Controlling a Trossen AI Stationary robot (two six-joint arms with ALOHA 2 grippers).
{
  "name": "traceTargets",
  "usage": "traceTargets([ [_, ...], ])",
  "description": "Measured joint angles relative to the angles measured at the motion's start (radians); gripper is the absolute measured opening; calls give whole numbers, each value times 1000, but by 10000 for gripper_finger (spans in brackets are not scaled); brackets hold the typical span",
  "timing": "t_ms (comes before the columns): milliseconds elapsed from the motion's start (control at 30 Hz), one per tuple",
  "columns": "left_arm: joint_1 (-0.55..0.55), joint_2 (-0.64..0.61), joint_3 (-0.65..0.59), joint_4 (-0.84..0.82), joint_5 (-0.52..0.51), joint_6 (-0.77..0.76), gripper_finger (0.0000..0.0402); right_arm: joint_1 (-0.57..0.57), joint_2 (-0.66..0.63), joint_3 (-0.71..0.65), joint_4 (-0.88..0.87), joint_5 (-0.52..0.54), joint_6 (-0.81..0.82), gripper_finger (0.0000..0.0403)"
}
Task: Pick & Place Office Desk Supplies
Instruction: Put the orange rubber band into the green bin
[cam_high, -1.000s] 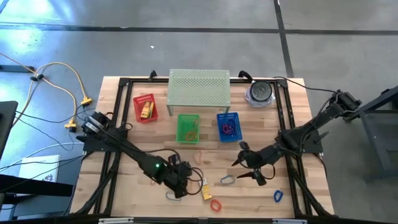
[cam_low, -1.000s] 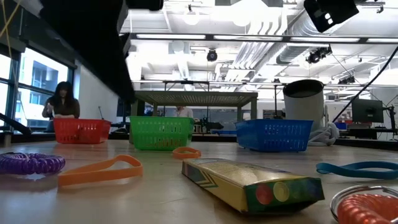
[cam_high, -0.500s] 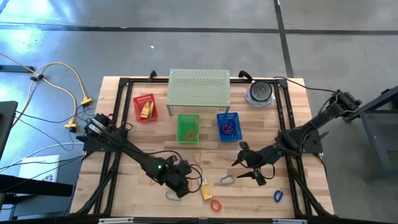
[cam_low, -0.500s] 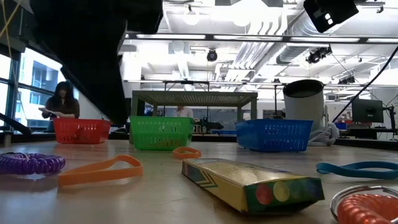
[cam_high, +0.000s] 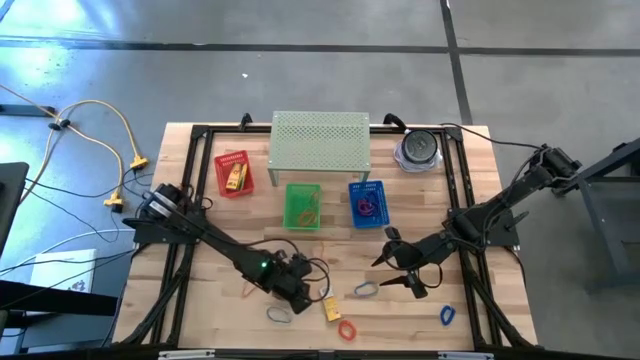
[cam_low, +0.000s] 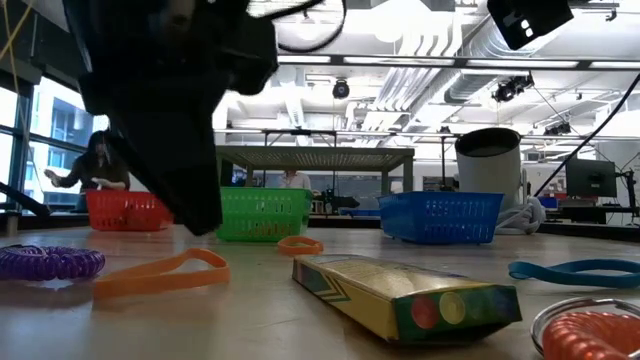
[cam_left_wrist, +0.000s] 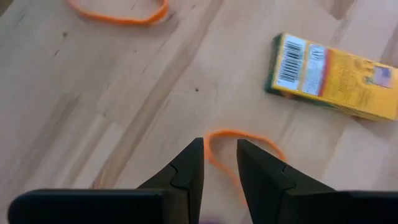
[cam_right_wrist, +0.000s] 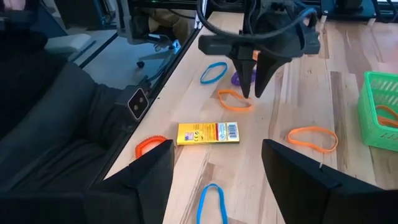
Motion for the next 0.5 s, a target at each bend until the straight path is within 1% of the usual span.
traceTargets([
  [100,10,20,0,15,15,-6,91,0,0,0,0,-3,0,231],
  [367,26,23,0,10,44,-2,91,0,0,0,-1,-3,0,231],
  [500,25,38,1,0,85,-29,91,0,0,0,-1,-3,0,231],
])
